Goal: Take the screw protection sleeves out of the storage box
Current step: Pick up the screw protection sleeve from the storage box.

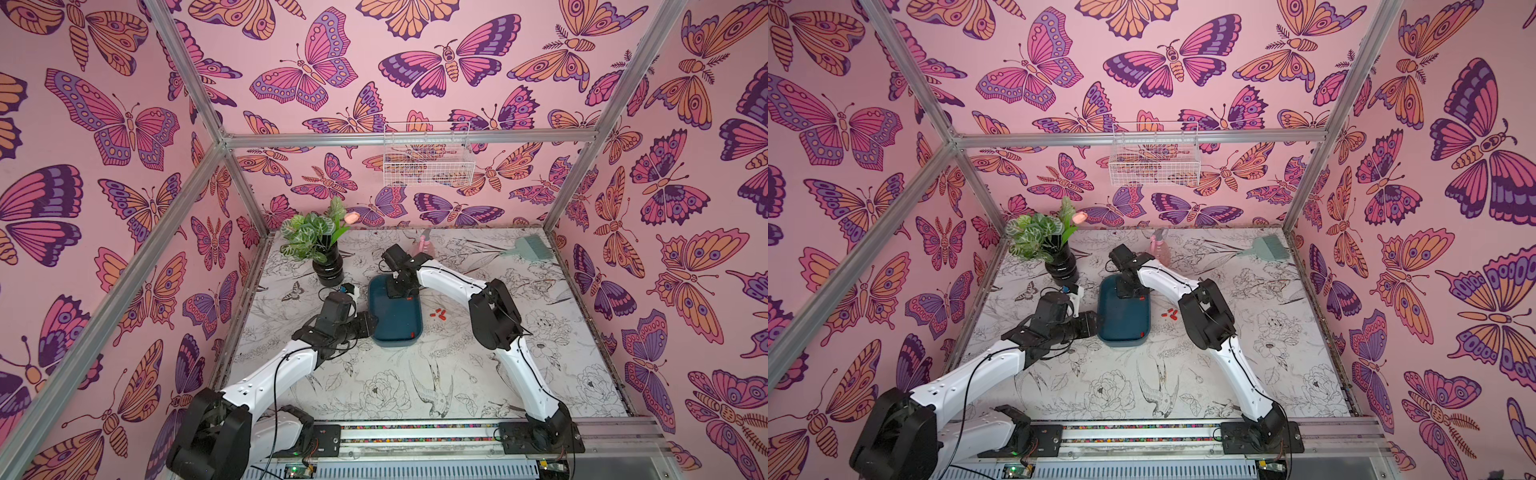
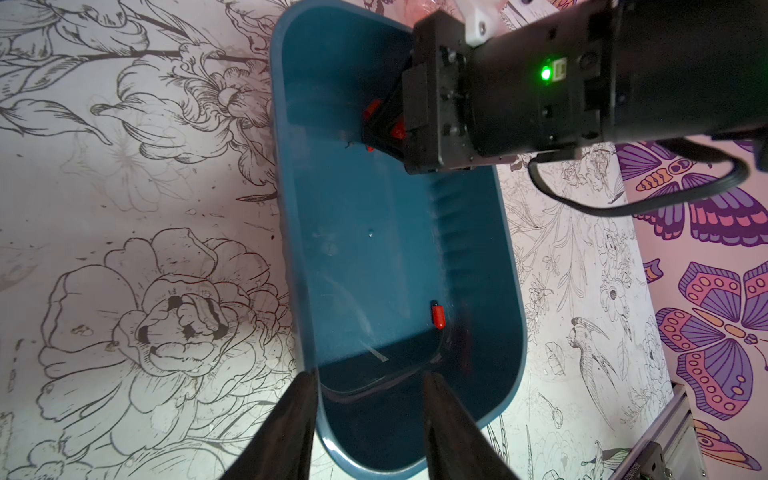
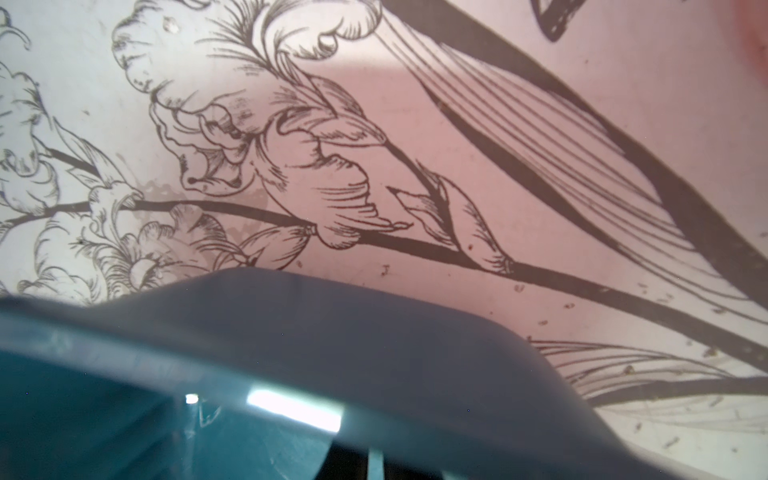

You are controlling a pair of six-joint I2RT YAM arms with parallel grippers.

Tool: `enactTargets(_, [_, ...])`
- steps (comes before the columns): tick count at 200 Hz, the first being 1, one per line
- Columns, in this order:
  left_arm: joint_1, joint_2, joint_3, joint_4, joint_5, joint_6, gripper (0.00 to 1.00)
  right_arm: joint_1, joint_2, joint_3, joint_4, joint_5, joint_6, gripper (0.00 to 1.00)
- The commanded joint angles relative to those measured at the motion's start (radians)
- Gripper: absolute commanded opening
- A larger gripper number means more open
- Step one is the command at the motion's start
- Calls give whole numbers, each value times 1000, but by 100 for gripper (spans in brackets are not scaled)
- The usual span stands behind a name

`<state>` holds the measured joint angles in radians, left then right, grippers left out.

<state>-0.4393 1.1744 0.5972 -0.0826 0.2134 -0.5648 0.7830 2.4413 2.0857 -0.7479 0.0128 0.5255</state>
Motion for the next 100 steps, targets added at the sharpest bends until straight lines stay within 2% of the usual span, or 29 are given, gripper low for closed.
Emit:
enactTargets(1, [-4, 11, -6, -17, -2, 16, 47, 6, -37, -13, -25, -26, -10, 12])
enactTargets(100, [-3, 16, 9, -41, -15, 25, 46, 8, -243, -82, -44, -82, -48, 13])
